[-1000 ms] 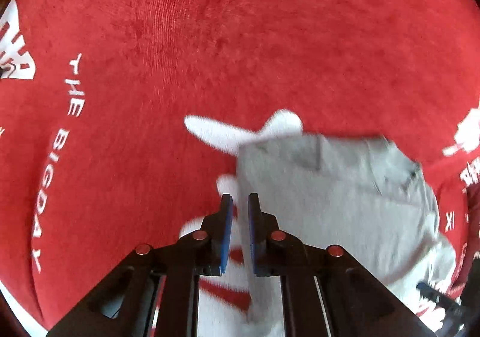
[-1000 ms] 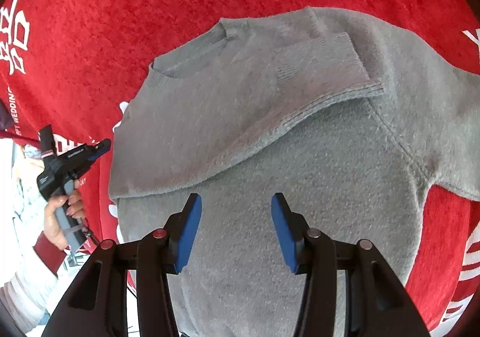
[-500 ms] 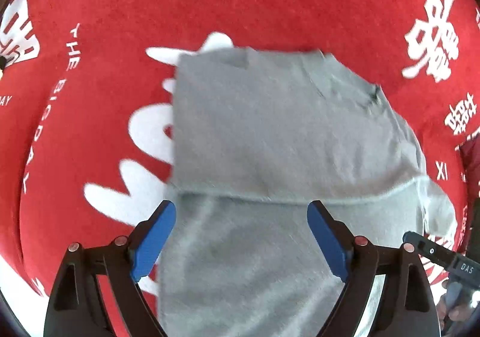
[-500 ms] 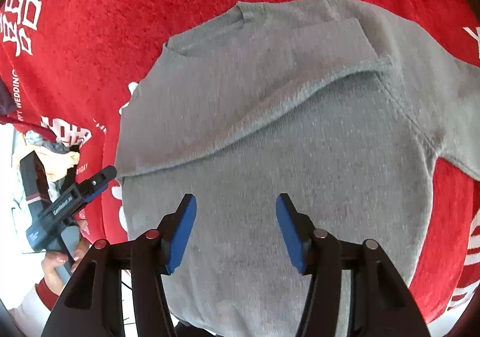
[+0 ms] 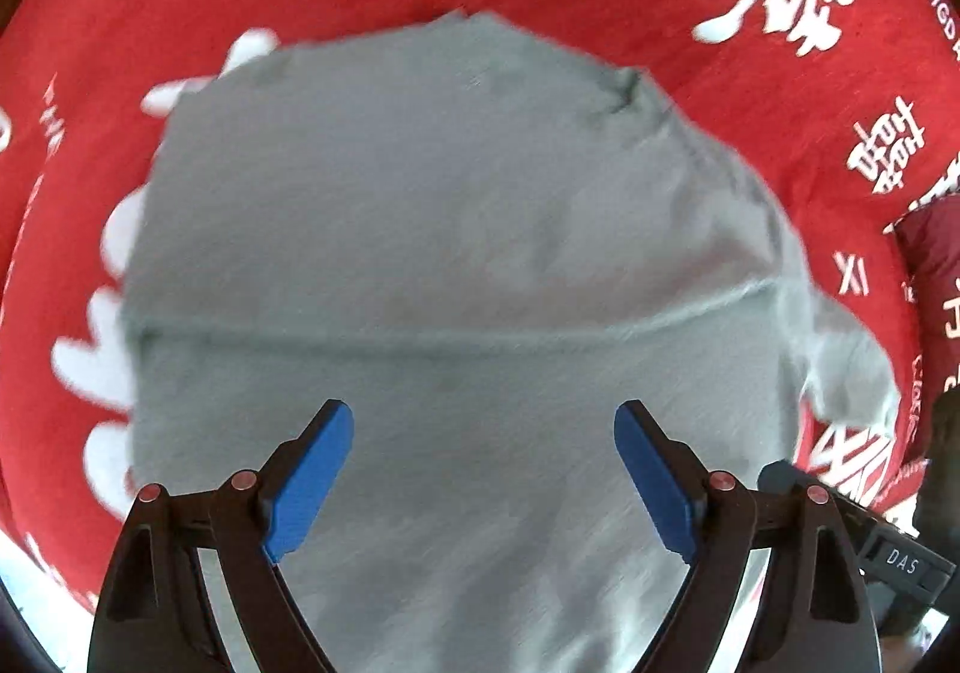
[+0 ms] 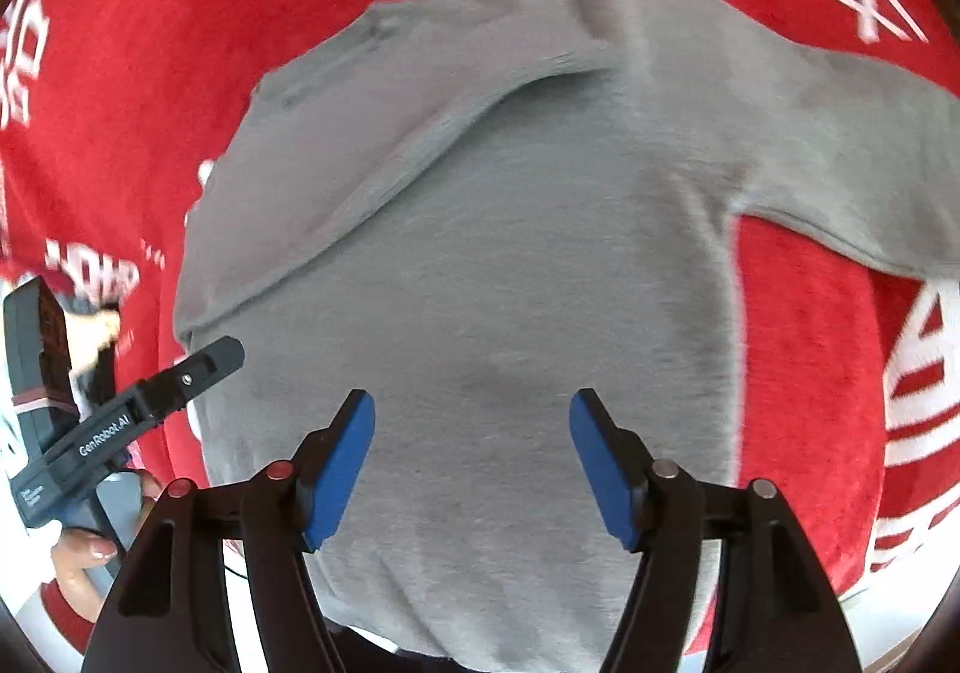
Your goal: Fold small clothes
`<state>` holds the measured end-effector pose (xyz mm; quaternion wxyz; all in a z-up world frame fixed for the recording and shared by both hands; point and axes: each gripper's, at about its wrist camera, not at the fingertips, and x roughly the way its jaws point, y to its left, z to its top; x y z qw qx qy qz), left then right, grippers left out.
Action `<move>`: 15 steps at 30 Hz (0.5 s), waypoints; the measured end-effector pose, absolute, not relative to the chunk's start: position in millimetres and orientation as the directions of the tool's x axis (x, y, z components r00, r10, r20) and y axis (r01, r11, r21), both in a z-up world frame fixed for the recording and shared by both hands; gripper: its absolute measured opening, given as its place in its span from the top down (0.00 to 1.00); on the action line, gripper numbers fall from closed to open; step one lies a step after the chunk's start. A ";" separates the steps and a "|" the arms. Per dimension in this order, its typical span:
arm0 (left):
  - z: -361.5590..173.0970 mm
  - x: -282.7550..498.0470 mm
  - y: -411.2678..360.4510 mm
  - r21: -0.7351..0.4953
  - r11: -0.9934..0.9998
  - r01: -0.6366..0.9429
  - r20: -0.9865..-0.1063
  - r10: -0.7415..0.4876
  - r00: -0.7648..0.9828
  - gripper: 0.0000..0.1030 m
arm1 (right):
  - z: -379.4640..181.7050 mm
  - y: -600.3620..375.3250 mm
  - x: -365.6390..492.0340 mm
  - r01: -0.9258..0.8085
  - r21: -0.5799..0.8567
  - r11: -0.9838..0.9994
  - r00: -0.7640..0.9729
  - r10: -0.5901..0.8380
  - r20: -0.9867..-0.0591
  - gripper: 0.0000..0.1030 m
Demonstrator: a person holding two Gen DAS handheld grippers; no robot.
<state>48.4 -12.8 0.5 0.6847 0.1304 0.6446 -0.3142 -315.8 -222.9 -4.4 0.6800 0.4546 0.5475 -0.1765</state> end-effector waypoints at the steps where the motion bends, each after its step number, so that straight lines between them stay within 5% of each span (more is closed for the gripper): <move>1: 1.5 47.9 -25.9 -0.225 0.765 0.603 -0.962 -0.273 -0.012 0.13 | -4.7 -235.7 -317.6 0.751 0.445 0.487 0.369 0.248 -0.896 0.33; 7: -2.4 51.8 -86.9 -0.190 0.756 0.626 -0.957 -0.285 0.054 0.13 | -30.7 -319.1 -296.9 0.750 0.627 0.211 0.587 0.225 -0.778 0.36; 9: -4.2 51.7 -96.8 -0.185 0.759 0.624 -0.958 -0.280 0.056 0.13 | -40.1 -332.0 -292.7 0.755 0.637 0.158 0.599 0.228 -0.767 0.59; 10: -4.6 50.3 -100.3 -0.181 0.758 0.627 -0.958 -0.279 0.061 0.13 | -45.6 -340.2 -288.9 0.766 0.629 0.136 0.591 0.236 -0.771 0.93; 15: -19.7 37.9 -106.4 -0.111 0.737 0.667 -0.971 -0.222 0.085 0.13 | -26.2 -340.4 -269.5 0.726 0.552 0.410 0.512 0.213 -0.832 0.93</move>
